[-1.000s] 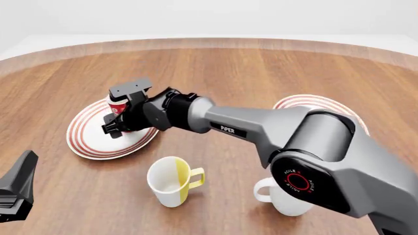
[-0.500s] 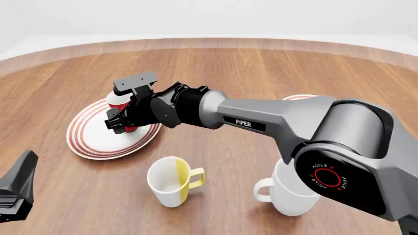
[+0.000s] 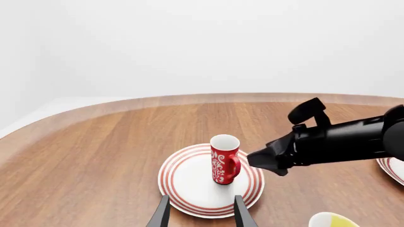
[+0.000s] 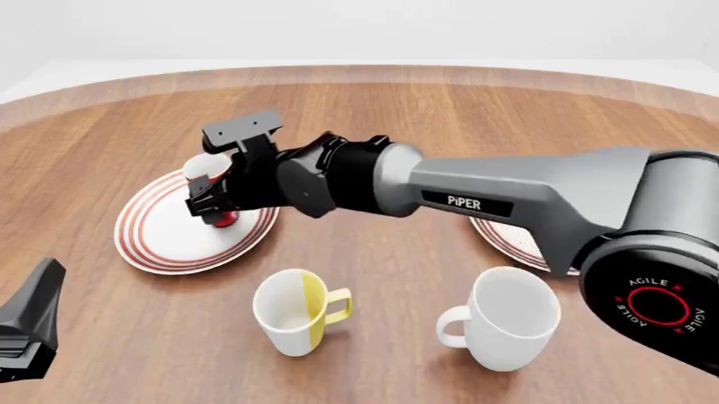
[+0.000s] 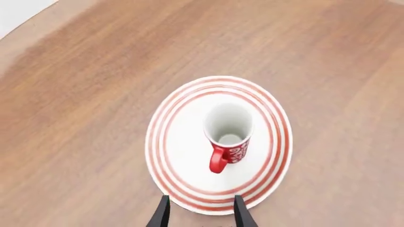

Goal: Put the red mug on the left plate.

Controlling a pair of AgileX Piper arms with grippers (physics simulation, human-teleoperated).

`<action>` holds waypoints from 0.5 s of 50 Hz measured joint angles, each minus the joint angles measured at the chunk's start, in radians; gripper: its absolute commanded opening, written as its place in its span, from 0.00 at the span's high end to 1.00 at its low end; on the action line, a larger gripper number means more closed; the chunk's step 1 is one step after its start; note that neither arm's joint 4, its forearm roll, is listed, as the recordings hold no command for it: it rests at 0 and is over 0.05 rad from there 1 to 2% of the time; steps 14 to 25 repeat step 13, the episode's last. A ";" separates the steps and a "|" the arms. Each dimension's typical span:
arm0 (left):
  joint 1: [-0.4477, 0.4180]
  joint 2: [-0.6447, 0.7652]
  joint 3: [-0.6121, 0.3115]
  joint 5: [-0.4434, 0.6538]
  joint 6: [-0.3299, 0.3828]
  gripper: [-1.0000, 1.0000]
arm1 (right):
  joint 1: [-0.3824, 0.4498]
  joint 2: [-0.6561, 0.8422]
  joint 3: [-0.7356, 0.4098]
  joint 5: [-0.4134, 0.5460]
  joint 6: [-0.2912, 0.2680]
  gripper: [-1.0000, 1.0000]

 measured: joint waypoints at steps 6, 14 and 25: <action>0.000 0.000 0.000 0.000 0.000 0.00 | 0.000 -0.035 0.041 -0.022 -0.003 0.00; 0.000 0.000 0.000 0.000 0.000 0.00 | -0.002 -0.075 0.087 -0.045 -0.007 0.00; 0.000 0.000 0.000 0.000 0.000 0.00 | -0.002 -0.075 0.087 -0.045 -0.007 0.00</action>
